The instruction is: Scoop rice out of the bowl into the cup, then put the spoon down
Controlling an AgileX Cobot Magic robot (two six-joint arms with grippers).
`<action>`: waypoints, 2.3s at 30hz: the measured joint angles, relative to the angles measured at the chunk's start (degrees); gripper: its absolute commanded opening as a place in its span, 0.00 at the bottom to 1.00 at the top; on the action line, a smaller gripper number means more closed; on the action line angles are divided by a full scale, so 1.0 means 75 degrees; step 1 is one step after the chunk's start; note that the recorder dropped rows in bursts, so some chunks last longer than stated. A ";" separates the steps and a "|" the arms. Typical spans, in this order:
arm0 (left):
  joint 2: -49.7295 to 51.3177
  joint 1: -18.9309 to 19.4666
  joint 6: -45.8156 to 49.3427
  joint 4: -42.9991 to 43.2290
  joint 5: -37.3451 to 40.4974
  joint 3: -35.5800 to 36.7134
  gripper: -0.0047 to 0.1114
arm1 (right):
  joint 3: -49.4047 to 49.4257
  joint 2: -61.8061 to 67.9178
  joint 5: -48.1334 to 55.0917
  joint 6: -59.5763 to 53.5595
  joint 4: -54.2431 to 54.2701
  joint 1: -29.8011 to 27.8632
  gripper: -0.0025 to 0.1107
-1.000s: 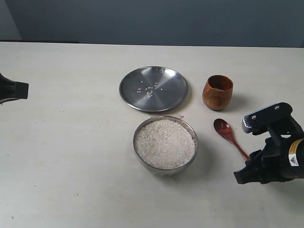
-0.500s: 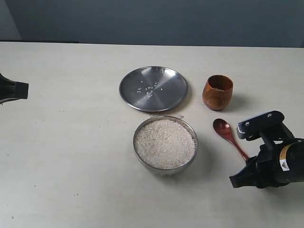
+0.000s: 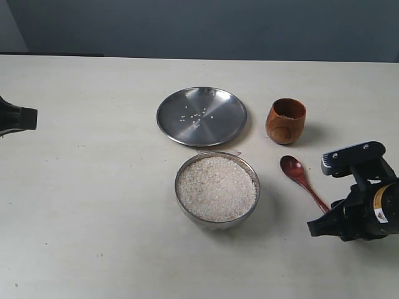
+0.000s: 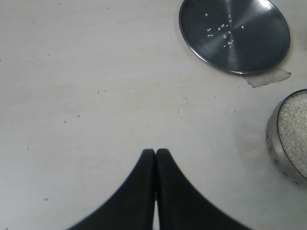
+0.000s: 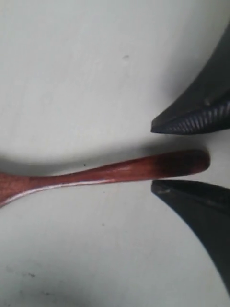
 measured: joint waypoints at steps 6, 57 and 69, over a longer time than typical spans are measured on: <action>0.0000 0.0000 0.0000 0.0000 0.0000 0.0000 0.04 | 0.0000 0.0171 -0.0181 0.0017 -0.0023 0.0000 0.31; 0.0000 0.0000 0.0000 0.0000 0.0000 0.0000 0.04 | -0.4693 -0.0284 0.7703 -0.5172 -0.0662 0.4271 0.02; 0.0000 0.0000 0.0000 0.0000 0.0000 0.0000 0.04 | -0.4693 0.1294 0.7724 -0.4704 -0.1968 0.5705 0.02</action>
